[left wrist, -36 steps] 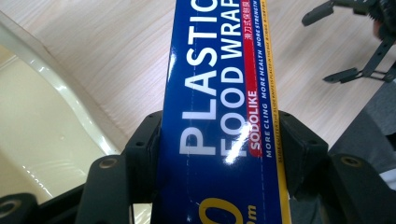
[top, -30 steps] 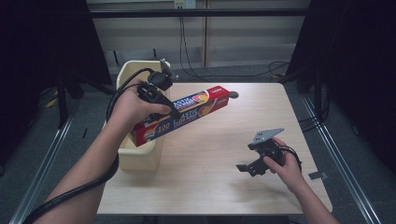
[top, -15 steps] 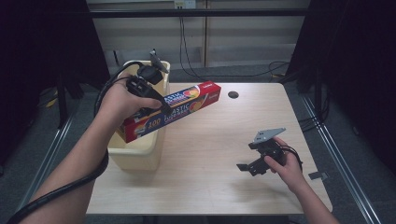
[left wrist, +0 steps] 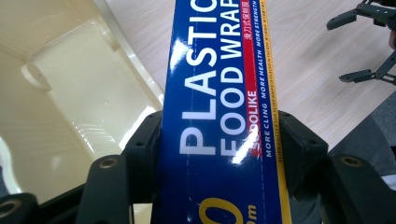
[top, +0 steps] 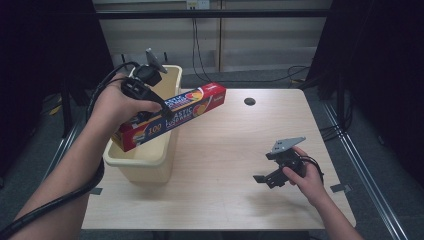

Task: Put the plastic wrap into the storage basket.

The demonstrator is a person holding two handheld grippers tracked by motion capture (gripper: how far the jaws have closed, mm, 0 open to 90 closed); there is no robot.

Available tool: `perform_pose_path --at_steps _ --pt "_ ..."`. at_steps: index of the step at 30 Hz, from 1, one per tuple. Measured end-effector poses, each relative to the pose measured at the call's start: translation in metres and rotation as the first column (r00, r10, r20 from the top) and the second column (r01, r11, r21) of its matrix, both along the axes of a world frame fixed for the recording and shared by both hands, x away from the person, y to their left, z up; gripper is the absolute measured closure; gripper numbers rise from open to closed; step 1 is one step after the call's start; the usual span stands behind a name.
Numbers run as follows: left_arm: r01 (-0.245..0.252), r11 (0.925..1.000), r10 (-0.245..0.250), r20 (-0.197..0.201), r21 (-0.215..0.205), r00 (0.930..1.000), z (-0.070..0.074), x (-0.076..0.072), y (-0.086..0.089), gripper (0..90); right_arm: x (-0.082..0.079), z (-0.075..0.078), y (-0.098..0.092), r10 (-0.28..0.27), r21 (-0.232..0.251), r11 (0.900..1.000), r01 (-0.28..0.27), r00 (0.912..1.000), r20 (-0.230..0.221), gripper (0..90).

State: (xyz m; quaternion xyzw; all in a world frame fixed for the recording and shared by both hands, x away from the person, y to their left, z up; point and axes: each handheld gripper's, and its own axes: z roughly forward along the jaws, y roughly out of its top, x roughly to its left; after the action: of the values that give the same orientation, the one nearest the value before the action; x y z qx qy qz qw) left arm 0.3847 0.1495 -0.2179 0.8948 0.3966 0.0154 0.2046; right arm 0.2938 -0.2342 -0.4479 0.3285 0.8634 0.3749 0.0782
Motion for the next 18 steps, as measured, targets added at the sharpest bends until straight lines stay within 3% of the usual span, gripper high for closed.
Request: perform_pose_path --at_steps 2,11,18 --pt "0.002 1.0000 -0.002 0.003 0.005 1.0000 0.001 0.000 0.002 41.3 0.000 0.000 0.000 0.004 0.003 1.000 -0.004 1.0000 0.000 2.4" --pt "-0.073 0.9972 0.073 0.017 -0.016 0.9972 0.006 -0.002 0.019 41.3 0.001 0.000 0.000 0.006 0.006 1.000 -0.006 1.0000 -0.007 2.3" --pt "-0.100 0.9950 0.100 0.023 -0.001 0.9947 0.008 0.000 0.032 41.3 0.000 -0.001 0.001 0.012 0.002 1.000 -0.012 0.9999 -0.001 2.3"
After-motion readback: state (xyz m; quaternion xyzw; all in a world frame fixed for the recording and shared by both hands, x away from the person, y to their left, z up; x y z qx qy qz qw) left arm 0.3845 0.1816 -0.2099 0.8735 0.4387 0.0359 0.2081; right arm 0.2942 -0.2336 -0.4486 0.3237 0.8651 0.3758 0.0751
